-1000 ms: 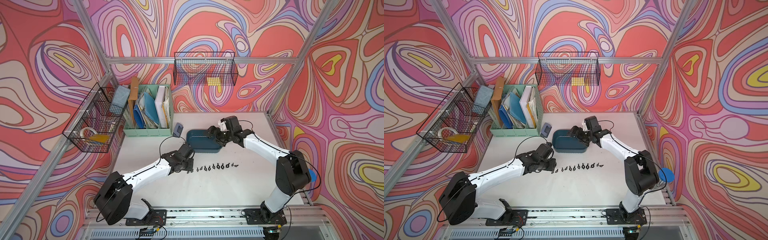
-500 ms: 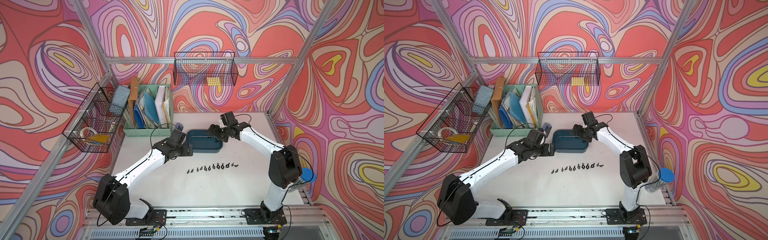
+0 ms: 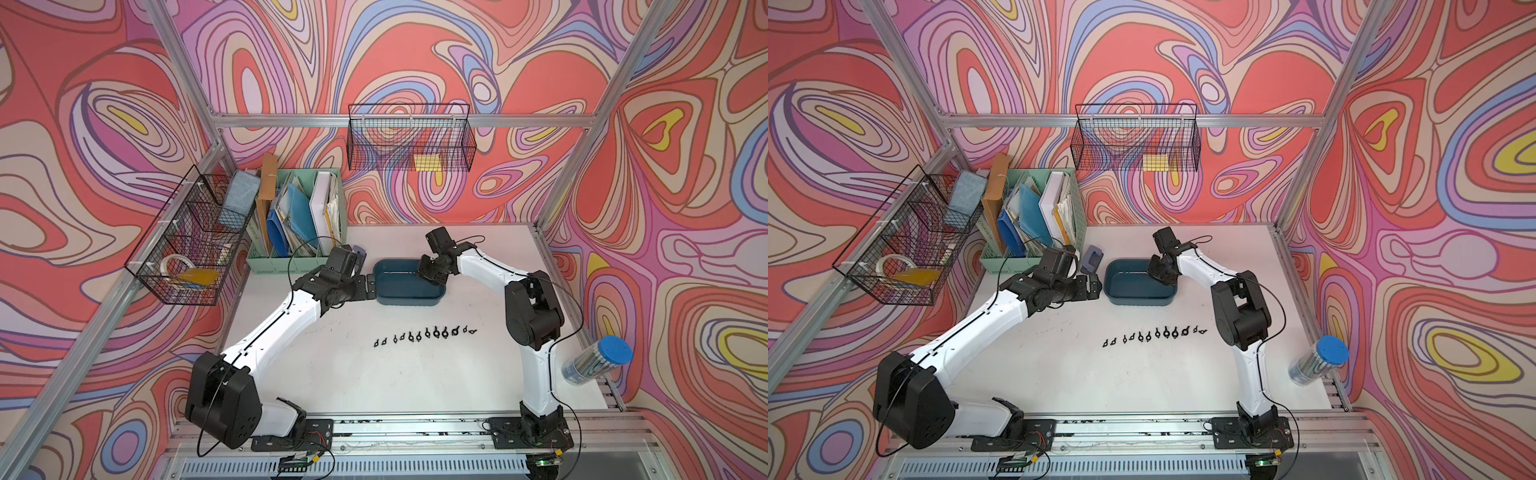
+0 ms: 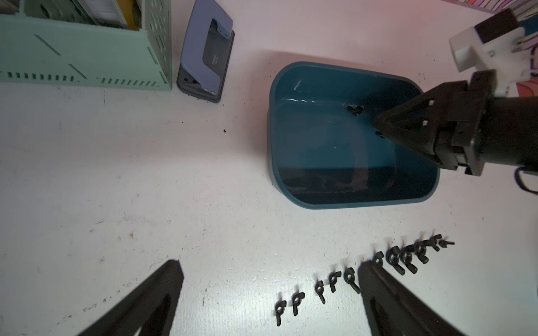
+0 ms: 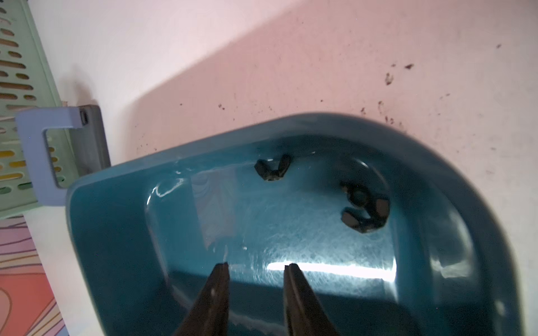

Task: Take out the wing nut from the storage box
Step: Pick up the wing nut from the storage box.

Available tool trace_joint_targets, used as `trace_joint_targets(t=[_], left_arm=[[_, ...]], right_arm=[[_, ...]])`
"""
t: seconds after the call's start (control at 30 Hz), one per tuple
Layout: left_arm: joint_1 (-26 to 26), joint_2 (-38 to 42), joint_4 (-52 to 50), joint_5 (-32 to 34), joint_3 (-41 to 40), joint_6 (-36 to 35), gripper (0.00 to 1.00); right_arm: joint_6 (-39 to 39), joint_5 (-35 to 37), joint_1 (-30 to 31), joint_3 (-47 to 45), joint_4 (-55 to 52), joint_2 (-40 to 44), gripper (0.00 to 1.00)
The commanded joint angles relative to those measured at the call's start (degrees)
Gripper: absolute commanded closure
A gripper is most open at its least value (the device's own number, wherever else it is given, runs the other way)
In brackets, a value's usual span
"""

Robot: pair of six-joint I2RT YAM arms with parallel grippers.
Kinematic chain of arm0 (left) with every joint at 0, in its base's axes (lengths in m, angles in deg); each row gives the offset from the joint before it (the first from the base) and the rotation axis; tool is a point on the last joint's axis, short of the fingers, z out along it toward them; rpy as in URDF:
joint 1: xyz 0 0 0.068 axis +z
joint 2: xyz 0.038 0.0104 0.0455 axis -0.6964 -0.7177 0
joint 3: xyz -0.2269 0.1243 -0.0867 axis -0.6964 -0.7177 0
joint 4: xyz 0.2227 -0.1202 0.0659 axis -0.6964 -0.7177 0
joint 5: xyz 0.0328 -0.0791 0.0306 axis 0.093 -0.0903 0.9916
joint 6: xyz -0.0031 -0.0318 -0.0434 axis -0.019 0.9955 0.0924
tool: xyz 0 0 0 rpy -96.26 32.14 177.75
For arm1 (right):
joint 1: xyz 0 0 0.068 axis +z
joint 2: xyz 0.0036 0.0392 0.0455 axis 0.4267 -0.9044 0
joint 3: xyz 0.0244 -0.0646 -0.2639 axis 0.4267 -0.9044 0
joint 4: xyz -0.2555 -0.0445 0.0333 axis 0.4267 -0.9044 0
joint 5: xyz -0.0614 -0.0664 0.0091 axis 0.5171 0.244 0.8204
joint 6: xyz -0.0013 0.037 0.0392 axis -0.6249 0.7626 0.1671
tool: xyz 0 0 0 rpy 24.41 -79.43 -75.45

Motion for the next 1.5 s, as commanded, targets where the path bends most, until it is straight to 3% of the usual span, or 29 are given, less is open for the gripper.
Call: trace_joint_targets(t=[0.0,0.47,1.0,1.1,1.27,1.47], left_arm=[[0.76,-0.75,-1.38,-0.65,1.32,-1.96,0.01],[1.43,-2.28,-1.82,-2.8,2.83,-2.92,0.01],[2.33,-2.84,-2.39,-3.03,3.52,-3.33,0.01],[2.48,-2.98,-2.36,-3.12,3.55,-3.35,0.01],[2.45,-2.85,-2.39,-3.13,3.45,-3.37,0.01],[2.57,-2.64,-2.7,-2.59,3.38,-3.1,0.01]], right_arm=[[6.86,2.05,-0.28,2.27,1.8,-2.74,0.69],[15.79,5.82,-0.59,2.73,5.84,-5.79,0.75],[17.61,4.4,-1.2,4.88,4.06,-9.46,0.76],[17.86,3.86,-1.23,4.87,4.04,-9.77,0.82],[17.18,3.83,-1.23,4.83,3.3,-9.35,0.84],[16.5,3.7,-1.25,3.29,3.78,-8.31,0.98]])
